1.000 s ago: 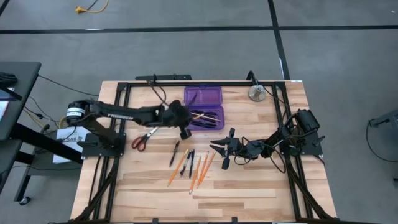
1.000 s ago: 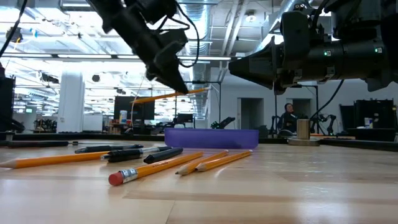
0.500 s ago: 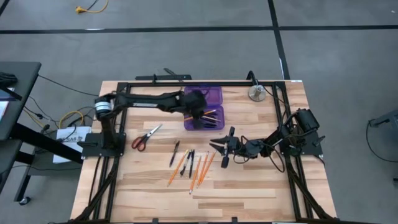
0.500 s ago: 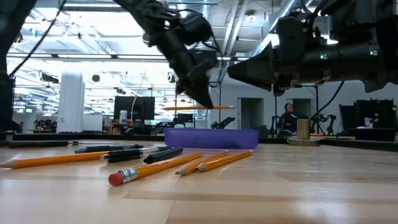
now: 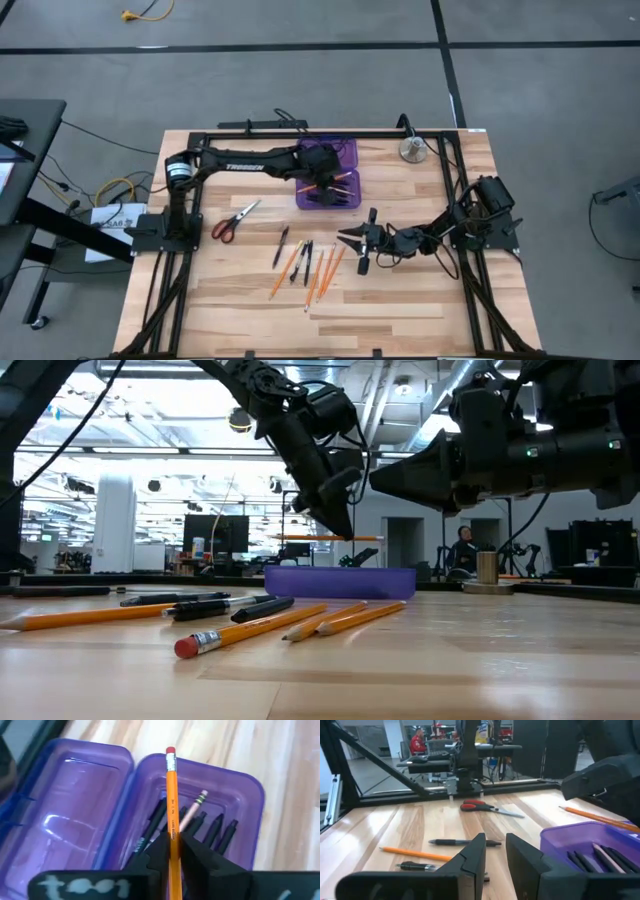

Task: Pick & place school supplies into a supply box
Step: Put the orange pencil into the purple supply box, then put the black pen into the the purple supply box

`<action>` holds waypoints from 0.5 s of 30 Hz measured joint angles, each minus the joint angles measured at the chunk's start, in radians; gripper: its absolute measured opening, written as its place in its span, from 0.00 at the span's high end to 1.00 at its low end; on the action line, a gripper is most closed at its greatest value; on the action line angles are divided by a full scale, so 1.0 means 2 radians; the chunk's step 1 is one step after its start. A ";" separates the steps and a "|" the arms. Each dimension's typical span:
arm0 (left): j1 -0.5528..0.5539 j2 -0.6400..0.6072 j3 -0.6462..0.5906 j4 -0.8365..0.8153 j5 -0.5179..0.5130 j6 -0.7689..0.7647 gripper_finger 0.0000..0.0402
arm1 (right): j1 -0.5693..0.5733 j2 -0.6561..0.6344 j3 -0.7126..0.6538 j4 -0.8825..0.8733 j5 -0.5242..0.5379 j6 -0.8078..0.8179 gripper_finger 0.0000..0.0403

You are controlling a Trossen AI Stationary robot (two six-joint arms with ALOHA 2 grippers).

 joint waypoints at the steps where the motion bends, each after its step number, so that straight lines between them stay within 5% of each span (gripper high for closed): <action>1: -0.002 0.000 0.000 0.000 -0.007 0.001 0.91 | 0.000 0.000 0.000 0.001 0.000 0.000 0.82; 15: -0.022 0.000 0.000 -0.036 -0.054 0.048 0.76 | -0.002 0.000 0.000 0.001 0.000 0.004 0.82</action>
